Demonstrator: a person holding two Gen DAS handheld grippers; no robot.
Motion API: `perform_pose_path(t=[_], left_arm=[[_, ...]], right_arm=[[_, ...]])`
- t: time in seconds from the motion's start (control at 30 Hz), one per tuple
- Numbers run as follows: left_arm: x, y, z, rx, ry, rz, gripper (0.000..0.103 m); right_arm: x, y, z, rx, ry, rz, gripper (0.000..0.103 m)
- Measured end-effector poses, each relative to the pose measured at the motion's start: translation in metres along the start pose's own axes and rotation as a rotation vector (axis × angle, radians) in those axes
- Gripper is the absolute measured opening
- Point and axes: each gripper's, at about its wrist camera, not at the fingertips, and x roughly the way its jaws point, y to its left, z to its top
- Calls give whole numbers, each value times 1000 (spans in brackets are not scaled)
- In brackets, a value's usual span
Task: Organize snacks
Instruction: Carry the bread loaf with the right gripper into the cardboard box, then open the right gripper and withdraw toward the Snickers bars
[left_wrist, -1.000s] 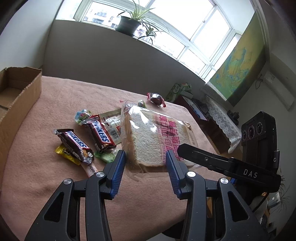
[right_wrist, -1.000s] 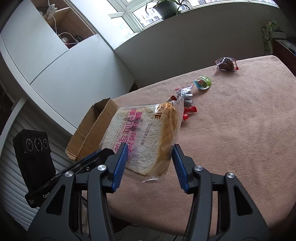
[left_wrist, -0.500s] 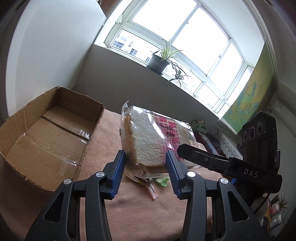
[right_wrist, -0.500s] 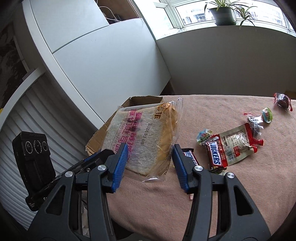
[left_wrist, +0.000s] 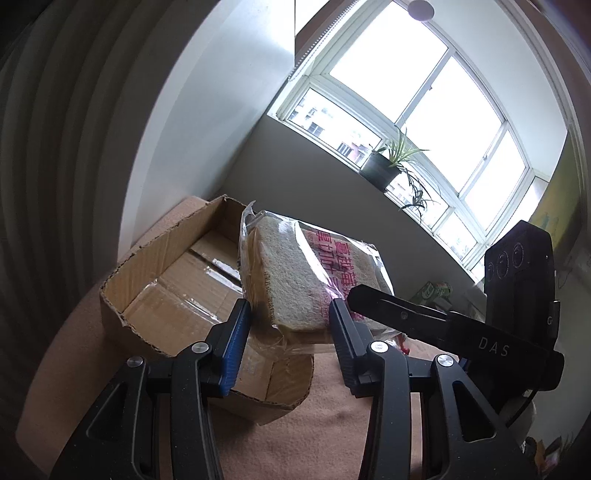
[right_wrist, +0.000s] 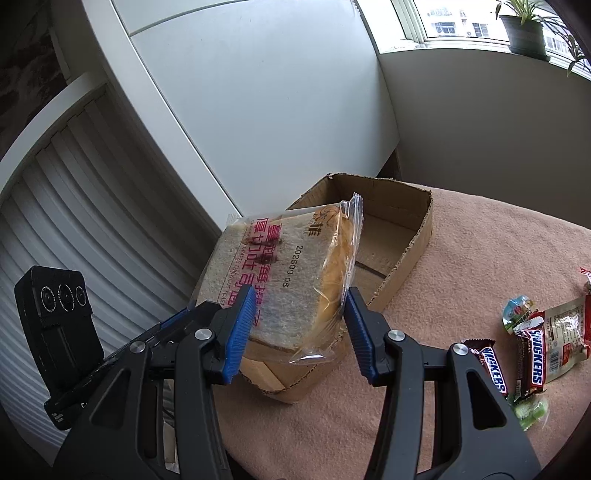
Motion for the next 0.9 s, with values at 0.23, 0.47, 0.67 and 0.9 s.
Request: perform_pose_path(t=[0.23, 0.47, 0.67, 0.9], left_arm=[[2, 22, 3, -40, 2, 38, 41], [-11, 37, 1, -42, -17, 72, 41], [-9, 33, 0, -28, -16, 86, 41], [-6, 18, -2, 8, -8, 91, 41]], right_arm=[[30, -1, 2, -5, 38, -1, 52], [36, -4, -3, 7, 43, -41, 57], [24, -3, 0, -15, 12, -67, 64], [-9, -18, -2, -5, -21, -96, 66]])
